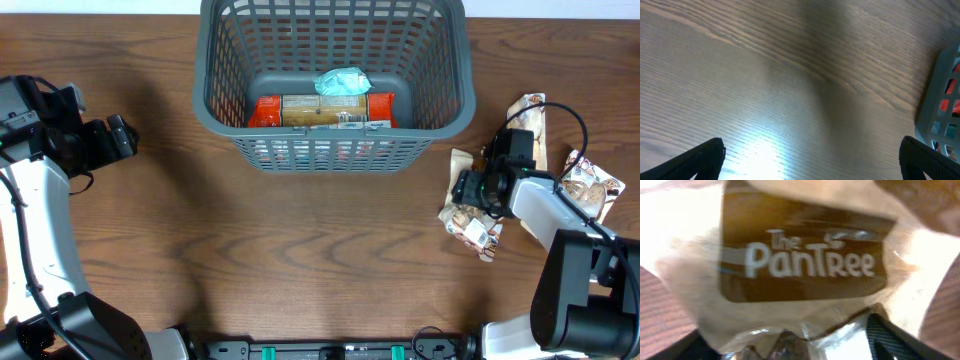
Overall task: Pack container
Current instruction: 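Grasp the nearest Pantree snack bag with the right gripper, then carry the Pantree bag into the basket and open the right gripper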
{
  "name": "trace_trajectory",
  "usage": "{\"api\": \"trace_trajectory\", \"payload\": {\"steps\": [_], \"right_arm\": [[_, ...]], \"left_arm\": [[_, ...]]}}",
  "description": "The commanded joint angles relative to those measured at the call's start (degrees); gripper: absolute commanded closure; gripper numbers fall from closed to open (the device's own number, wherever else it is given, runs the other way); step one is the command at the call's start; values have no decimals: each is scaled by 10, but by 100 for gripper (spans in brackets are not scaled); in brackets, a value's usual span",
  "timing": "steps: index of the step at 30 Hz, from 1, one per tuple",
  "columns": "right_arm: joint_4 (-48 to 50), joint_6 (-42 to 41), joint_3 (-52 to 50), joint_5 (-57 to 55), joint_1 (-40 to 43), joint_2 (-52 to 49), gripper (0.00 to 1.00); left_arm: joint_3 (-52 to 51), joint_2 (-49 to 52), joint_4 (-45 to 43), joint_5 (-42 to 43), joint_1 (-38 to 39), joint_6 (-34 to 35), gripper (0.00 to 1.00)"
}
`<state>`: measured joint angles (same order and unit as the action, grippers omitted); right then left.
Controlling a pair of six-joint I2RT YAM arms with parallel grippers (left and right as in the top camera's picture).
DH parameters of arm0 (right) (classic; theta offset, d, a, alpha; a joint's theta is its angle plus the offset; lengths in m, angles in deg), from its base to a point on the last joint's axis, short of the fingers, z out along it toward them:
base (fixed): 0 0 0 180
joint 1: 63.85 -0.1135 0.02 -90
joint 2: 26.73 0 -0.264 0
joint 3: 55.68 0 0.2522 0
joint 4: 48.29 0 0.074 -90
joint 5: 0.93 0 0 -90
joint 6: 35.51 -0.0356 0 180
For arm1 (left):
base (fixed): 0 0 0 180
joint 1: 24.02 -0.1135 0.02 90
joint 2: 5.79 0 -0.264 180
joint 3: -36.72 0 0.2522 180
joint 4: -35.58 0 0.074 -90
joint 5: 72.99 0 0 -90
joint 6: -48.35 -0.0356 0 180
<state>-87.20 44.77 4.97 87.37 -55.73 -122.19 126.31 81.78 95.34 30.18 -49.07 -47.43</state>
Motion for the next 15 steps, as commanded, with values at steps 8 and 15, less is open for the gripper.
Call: {"api": "trace_trajectory", "payload": {"steps": [8,15], "right_arm": [[-4,-5,-7,12,1,-24,86],[-15,-5,-1,33,0,-19,99]], "left_arm": [[0,-3,0,2,1,5,2],[0,-3,0,2,1,3,1]]}}
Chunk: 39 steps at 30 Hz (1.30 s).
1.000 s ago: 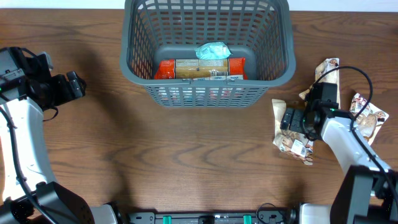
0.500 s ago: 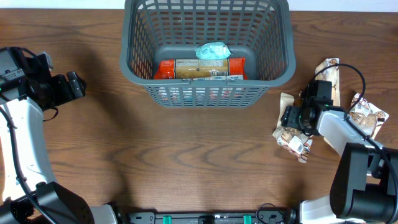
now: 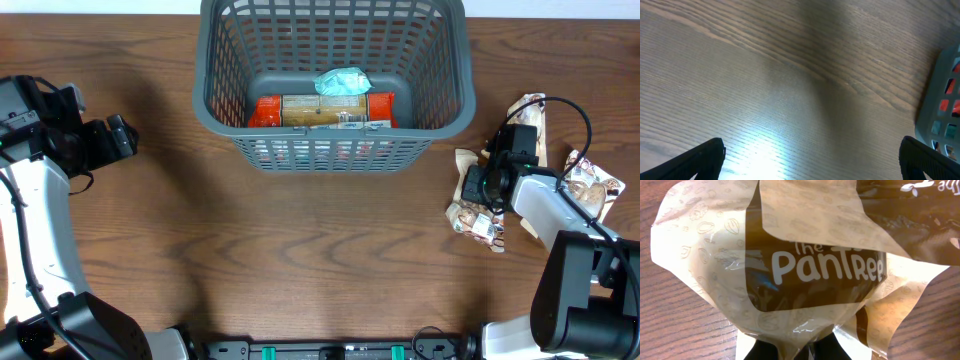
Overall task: Pack container
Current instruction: 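Carry the Pantree bag into the basket and open the right gripper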
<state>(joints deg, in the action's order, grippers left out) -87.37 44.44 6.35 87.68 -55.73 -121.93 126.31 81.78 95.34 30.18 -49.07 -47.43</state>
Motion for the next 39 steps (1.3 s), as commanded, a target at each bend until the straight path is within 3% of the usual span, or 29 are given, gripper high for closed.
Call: {"api": "trace_trajectory", "payload": {"steps": [1,8,24,31,39], "right_arm": [[-14,-2,-14,30,0,-20,99],[-22,-2,-10,30,0,28,99],[-105,0,68,-5,0,247,99],[-127,99,186,-2,-17,282,99],[-128,272,347,8,-116,275,99]], "left_arm": [[0,-3,0,2,1,3,1],[0,-3,0,2,1,-2,1],[0,-3,0,2,1,-12,1],[0,-3,0,2,1,-12,1],[0,-3,0,2,1,-12,1]]}}
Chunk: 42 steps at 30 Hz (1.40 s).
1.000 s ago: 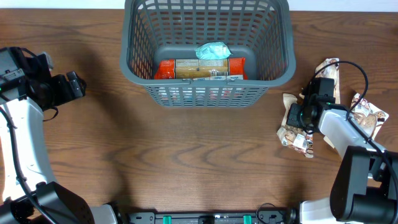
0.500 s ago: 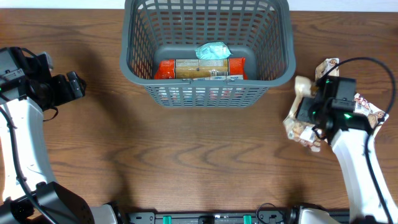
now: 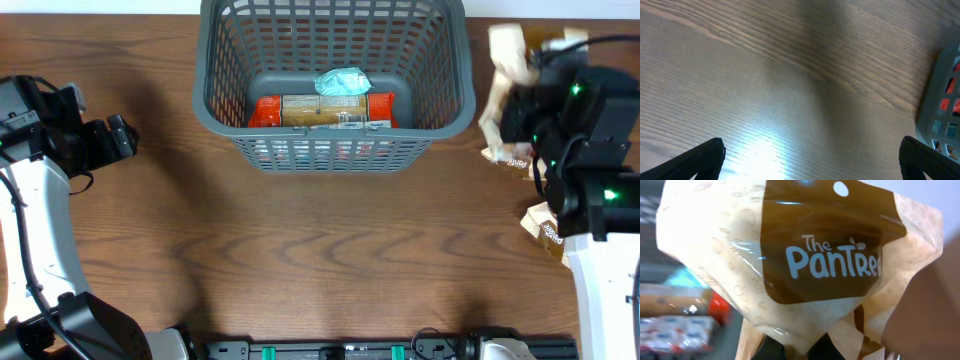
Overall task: Pack container
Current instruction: 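Carry the Pantree bag into the basket and open the right gripper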
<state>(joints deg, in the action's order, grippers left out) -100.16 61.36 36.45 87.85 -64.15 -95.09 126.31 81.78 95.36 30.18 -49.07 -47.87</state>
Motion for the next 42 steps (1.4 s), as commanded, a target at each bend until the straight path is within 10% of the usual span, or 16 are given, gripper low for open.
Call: {"api": "trace_trajectory", "payload": {"steps": [1,19,32,36,42], "right_arm": [[-1,146,61,22,-48,3,99],[23,519,99,198,-188,-178,99],[-11,493,99,255,-188,-337,99],[-11,457,99,255,-188,-342,34],[-12,424,136,282,-188,-287,42]], "left_arm": [[0,-3,0,2,1,-8,1],[0,-3,2,2,1,-8,1],[0,-3,2,2,1,-8,2],[0,-3,2,2,1,-8,1],[0,-3,2,2,1,-8,1]]}}
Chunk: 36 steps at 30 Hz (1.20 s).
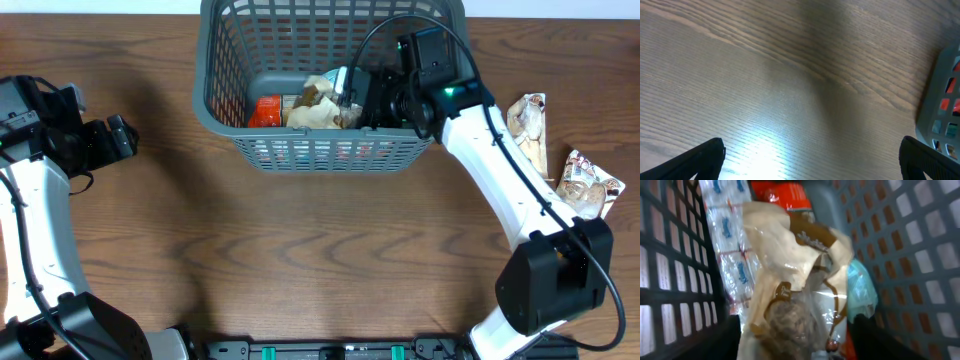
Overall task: Pack container
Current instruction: 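Carry the Pantree bag into the basket and open the right gripper, then move the right gripper back to the remaining Pantree bags and grasp one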
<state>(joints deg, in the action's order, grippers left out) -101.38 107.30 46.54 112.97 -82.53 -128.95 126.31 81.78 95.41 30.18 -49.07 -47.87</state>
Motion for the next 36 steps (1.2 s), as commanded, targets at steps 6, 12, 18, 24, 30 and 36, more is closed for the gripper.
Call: {"api": "trace_trajectory", "payload": {"steps": [6,12,18,24,30,36], "right_arm": [[-6,-162,108,4,27,152,23],[-7,-371,145,-164,122,237,21],[-120,-589,145,-409,234,261,18],[-249,-601,122,-414,323,227,1],[-254,-660,49,-369,420,194,1],[-183,-680,-73,-304,487,168,1]], "left_arm": [[0,-3,2,2,1,-8,2],[0,-3,2,2,1,-8,1],[0,-3,1,2,1,-8,1],[0,-3,1,2,1,-8,1],[0,-3,1,2,1,-8,2],[0,-3,1,2,1,-8,1]]}}
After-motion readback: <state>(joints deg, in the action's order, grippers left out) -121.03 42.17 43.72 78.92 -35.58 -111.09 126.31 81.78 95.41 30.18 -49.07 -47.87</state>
